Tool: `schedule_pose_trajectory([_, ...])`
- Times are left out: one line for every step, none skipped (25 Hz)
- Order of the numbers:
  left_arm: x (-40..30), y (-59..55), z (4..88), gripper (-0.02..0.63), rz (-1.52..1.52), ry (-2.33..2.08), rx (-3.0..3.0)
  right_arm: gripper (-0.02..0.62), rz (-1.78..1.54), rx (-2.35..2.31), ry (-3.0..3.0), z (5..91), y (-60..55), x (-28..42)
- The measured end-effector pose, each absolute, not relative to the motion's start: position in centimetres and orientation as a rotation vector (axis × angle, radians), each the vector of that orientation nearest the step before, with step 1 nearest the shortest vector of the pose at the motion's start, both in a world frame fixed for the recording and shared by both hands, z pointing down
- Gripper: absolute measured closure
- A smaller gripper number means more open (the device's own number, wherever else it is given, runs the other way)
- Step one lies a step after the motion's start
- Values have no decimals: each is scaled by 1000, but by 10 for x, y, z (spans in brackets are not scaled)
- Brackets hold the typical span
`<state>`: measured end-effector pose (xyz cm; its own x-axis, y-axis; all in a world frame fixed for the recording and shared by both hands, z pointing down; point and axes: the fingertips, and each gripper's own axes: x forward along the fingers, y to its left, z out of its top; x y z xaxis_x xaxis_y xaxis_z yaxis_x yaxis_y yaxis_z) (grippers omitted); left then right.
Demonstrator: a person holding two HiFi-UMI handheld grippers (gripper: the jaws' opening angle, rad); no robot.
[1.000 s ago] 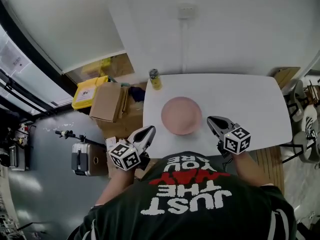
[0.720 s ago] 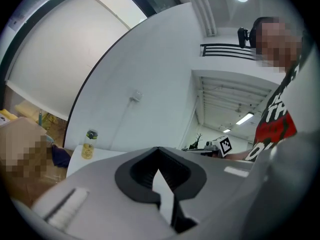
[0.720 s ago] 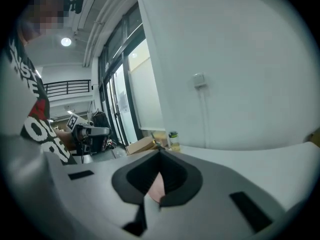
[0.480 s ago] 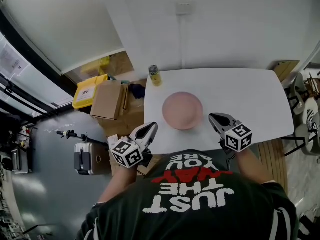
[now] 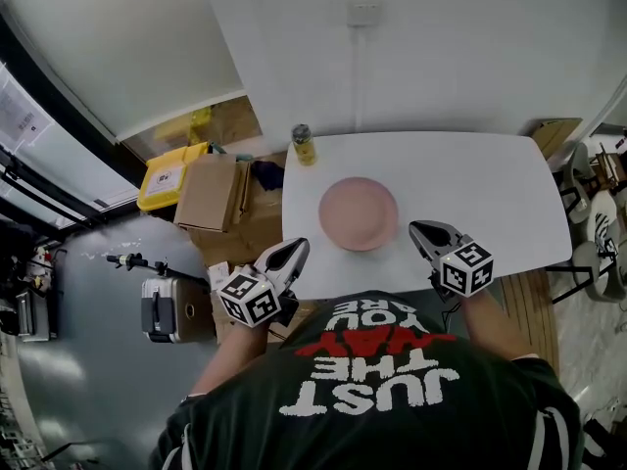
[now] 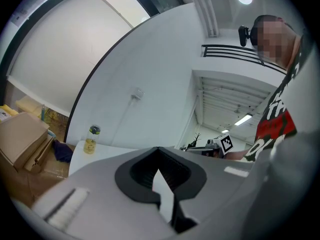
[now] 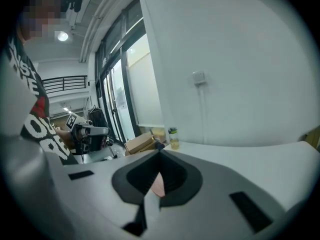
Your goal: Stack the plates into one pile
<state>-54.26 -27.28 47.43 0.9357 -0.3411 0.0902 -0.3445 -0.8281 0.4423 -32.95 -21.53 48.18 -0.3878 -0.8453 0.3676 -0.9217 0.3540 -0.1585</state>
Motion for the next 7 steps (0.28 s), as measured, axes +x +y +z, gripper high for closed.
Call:
schedule_pose_trajectory([-544, -274, 475, 598, 11, -492, 2626, 591, 503, 1591, -2391, 482, -216, -330])
schedule_pose_trajectory([-545, -274, 475, 598, 10, -491, 2624, 591, 503, 1593, -2389, 481, -216, -331])
schedule_pose_trajectory([-547, -275, 475, 598, 9, -491, 2622, 591, 504, 1596, -2387, 481, -216, -331])
schedule_pose_trajectory([-549, -275, 474, 598, 8, -490, 2621, 591, 505, 1599, -2384, 481, -217, -332])
schedule_pose_trajectory([-551, -276, 474, 598, 7, -490, 2620, 591, 506, 1602, -2382, 480, -217, -333])
schedule_pose_trajectory([-553, -276, 473, 598, 7, -490, 2620, 591, 506, 1605, -2379, 480, -217, -333])
schedule_pose_trajectory([-555, -276, 473, 598, 6, -491, 2619, 591, 506, 1608, -2377, 479, -217, -334])
